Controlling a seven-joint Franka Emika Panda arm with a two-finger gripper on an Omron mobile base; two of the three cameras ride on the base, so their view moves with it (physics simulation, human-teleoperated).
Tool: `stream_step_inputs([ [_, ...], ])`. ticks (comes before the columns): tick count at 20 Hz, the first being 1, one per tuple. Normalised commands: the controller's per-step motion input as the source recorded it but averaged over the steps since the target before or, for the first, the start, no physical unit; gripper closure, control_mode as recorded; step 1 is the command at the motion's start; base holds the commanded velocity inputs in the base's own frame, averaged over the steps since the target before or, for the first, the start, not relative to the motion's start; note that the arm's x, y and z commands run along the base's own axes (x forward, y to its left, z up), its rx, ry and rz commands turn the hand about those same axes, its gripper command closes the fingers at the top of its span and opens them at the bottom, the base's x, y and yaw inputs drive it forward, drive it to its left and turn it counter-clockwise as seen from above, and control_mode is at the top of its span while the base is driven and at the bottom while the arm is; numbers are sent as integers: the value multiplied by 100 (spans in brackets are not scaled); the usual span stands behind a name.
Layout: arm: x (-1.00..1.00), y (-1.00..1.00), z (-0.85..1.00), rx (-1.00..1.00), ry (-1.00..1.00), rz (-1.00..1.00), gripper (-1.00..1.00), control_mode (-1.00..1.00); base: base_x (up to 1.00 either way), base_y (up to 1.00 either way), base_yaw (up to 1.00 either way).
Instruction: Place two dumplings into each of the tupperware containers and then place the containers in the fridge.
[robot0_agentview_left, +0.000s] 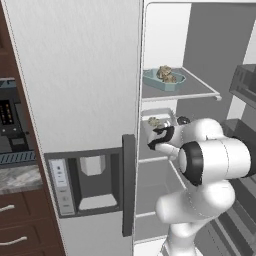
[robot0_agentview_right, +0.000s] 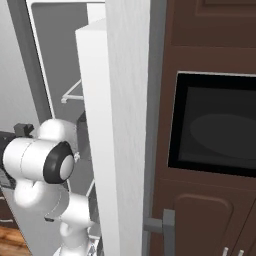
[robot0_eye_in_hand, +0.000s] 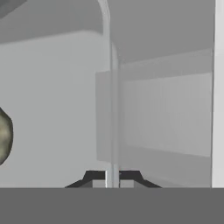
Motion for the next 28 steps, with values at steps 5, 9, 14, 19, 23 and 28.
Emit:
stream_step_inputs([
  [5, 65, -8, -31, 0, 9, 0, 100, -100, 0, 0, 0],
  [9, 32, 0, -28, 0, 0, 0, 100, -100, 0, 0, 0],
  [14, 0, 0, -8, 0, 0, 0, 100, -100, 0, 0, 0],
  [19, 0, 0, -14, 0, 0, 0, 100, -100, 0, 0, 0],
  [23, 0, 0, -28, 0, 0, 0, 100, -100, 0, 0, 0],
  [28, 0, 0, -10, 0, 4, 0, 100, -100, 0, 0, 0],
])
